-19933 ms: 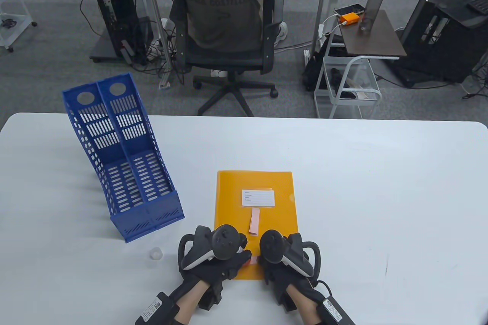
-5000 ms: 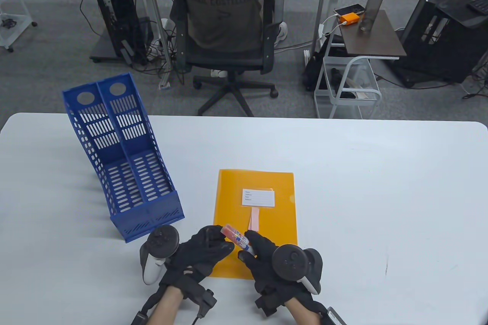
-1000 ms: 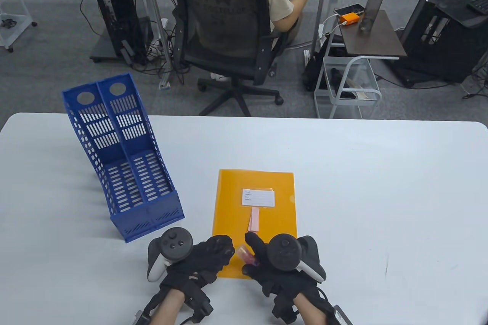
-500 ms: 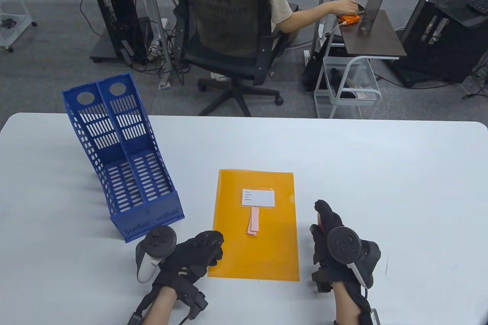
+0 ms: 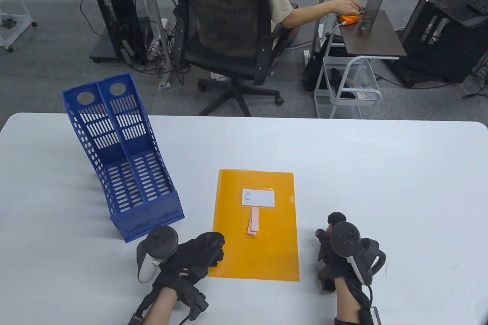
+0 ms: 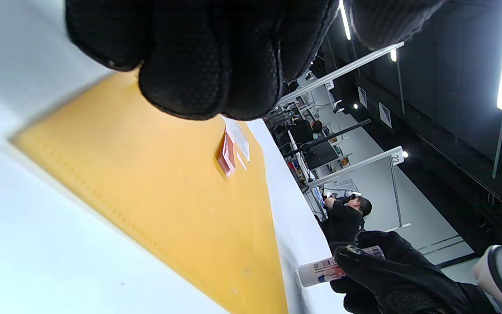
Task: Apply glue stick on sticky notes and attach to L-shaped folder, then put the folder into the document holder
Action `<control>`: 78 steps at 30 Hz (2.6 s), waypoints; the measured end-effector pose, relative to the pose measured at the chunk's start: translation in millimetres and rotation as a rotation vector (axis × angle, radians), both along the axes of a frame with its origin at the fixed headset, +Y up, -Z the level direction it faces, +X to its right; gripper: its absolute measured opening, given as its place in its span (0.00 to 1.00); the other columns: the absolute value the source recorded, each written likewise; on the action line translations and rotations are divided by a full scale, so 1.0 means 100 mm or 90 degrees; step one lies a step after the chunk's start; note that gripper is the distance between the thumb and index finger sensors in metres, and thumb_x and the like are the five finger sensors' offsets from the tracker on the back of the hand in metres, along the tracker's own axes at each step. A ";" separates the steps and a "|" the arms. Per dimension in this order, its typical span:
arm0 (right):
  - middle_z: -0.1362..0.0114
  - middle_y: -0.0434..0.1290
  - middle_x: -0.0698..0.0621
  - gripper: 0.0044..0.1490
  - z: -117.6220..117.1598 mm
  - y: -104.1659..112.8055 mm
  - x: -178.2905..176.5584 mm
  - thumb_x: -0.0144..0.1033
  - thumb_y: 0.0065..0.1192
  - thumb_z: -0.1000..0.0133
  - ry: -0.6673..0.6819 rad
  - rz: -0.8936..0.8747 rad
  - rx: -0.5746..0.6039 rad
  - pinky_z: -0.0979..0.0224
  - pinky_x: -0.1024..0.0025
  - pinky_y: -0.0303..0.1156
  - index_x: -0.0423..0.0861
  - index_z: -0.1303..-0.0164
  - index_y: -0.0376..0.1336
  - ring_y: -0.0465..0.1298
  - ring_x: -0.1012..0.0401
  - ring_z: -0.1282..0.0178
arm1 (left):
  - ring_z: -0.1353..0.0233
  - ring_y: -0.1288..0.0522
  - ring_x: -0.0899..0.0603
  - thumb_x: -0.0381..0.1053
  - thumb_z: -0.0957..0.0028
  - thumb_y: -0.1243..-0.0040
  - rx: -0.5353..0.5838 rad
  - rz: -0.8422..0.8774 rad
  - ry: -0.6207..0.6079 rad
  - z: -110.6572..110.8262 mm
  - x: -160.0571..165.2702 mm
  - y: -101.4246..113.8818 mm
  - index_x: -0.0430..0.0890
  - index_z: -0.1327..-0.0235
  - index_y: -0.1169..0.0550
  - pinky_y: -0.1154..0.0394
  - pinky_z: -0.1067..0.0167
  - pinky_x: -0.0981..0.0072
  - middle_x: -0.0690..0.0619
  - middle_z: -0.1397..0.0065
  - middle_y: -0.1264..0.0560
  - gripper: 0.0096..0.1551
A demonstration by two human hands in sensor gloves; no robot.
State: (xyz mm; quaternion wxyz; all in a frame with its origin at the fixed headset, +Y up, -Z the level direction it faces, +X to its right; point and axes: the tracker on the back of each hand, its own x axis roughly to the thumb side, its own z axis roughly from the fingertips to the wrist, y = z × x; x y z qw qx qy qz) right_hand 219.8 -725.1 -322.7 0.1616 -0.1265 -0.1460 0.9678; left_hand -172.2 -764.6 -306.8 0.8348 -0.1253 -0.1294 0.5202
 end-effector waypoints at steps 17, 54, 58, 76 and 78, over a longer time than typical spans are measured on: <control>0.40 0.80 0.41 0.52 0.00 -0.03 0.01 0.48 0.84 0.60 -0.003 0.014 -0.015 0.51 0.50 0.80 0.39 0.29 0.63 0.84 0.47 0.51 | 0.46 0.17 0.40 0.64 0.44 0.47 -0.012 0.011 -0.005 0.00 -0.01 0.00 0.43 0.34 0.25 0.26 0.42 0.41 0.44 0.42 0.17 0.34; 0.22 0.57 0.27 0.67 0.06 -0.32 -1.23 0.54 0.77 0.54 0.243 0.063 -0.196 0.31 0.37 0.63 0.34 0.19 0.44 0.59 0.31 0.27 | 0.31 0.29 0.37 0.63 0.44 0.40 -0.065 -0.141 0.048 -0.06 -0.02 0.00 0.45 0.29 0.32 0.37 0.32 0.36 0.42 0.27 0.30 0.36; 0.23 0.60 0.27 0.63 0.05 -0.33 -1.23 0.53 0.78 0.54 0.245 0.051 -0.192 0.31 0.37 0.64 0.30 0.21 0.52 0.61 0.31 0.28 | 0.34 0.28 0.40 0.65 0.46 0.39 -0.031 -0.407 0.123 -0.10 0.11 0.06 0.46 0.28 0.32 0.34 0.34 0.39 0.44 0.29 0.29 0.39; 0.21 0.54 0.27 0.59 0.02 -0.45 -1.24 0.55 0.73 0.51 0.279 0.023 -0.301 0.30 0.36 0.58 0.30 0.22 0.55 0.54 0.31 0.26 | 0.51 0.18 0.43 0.67 0.46 0.41 -0.162 -0.619 0.177 -0.64 0.52 0.05 0.39 0.44 0.19 0.25 0.45 0.42 0.43 0.49 0.17 0.35; 0.21 0.52 0.27 0.59 0.02 -0.45 -1.25 0.54 0.74 0.51 0.282 0.030 -0.316 0.29 0.36 0.57 0.30 0.22 0.55 0.52 0.31 0.26 | 0.51 0.18 0.43 0.67 0.46 0.41 -0.183 -0.626 0.179 -0.68 0.54 0.06 0.39 0.45 0.19 0.25 0.45 0.42 0.43 0.49 0.17 0.35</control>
